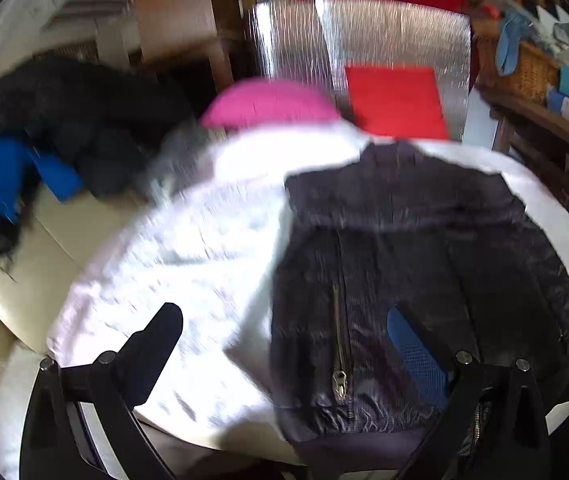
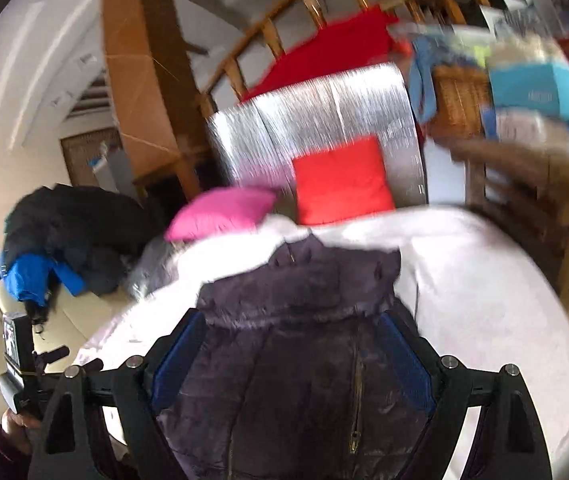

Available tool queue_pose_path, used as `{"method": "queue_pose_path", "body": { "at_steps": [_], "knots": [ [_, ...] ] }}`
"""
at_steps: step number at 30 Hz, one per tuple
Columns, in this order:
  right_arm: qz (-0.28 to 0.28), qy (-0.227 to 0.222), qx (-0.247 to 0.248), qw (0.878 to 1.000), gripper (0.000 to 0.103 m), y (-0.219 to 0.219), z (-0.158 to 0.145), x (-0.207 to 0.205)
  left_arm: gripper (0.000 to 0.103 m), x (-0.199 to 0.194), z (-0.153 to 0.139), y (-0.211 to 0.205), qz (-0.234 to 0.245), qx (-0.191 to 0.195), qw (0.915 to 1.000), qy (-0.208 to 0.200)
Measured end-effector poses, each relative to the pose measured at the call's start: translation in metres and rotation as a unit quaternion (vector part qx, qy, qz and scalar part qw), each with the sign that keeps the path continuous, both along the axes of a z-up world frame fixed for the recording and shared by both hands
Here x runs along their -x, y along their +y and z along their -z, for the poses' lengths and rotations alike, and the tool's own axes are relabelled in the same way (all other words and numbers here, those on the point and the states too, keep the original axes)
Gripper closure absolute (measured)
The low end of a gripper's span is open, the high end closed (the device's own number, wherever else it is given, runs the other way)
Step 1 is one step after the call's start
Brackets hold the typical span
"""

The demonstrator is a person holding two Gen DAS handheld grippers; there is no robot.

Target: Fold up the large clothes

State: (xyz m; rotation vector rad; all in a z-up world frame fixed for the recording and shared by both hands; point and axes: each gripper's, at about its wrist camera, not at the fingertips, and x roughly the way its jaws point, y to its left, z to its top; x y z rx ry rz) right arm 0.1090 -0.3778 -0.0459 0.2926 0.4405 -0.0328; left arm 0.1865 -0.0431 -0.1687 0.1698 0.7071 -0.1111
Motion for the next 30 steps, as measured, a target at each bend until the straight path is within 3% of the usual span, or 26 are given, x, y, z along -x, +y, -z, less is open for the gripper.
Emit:
{"method": "queue_pose_path", "body": {
  "at_steps": [5,11,16,19,25,29,30],
  "knots": [
    [0.032,0.071,-0.043,0.996,0.013,-0.044,0.052,-0.045,0.002,-0.041,0.019,-0.004,-0.007,-0.007,0.9998,0.02],
    [0.061,0.119,-0.116,0.984,0.013,-0.104,0.092,-0.123,0.001,-0.116,0.02,-0.014,-0.048,0.006,0.9988,0.005],
    [0.085,0.152,-0.107,0.979,0.013,-0.134,0.118,-0.204,0.001,-0.174,0.039,-0.03,-0.077,0.003,0.997,0.009],
    [0.102,0.165,-0.131,0.972,0.013,-0.156,0.136,-0.241,0.002,-0.204,0.053,-0.038,-0.086,0.001,0.9962,0.012],
    [0.107,0.176,-0.156,0.966,0.013,-0.173,0.158,-0.293,0.002,-0.264,0.073,-0.039,-0.105,-0.009,0.994,0.028],
    [0.102,0.207,-0.151,0.961,0.014,-0.169,0.175,-0.318,0.002,-0.285,0.089,-0.046,-0.094,-0.024,0.9938,0.053],
    [0.093,0.216,-0.149,0.961,0.02,-0.165,0.18,-0.324,0.002,-0.287,0.093,-0.05,-0.091,-0.031,0.9938,0.056]
  ]
}}
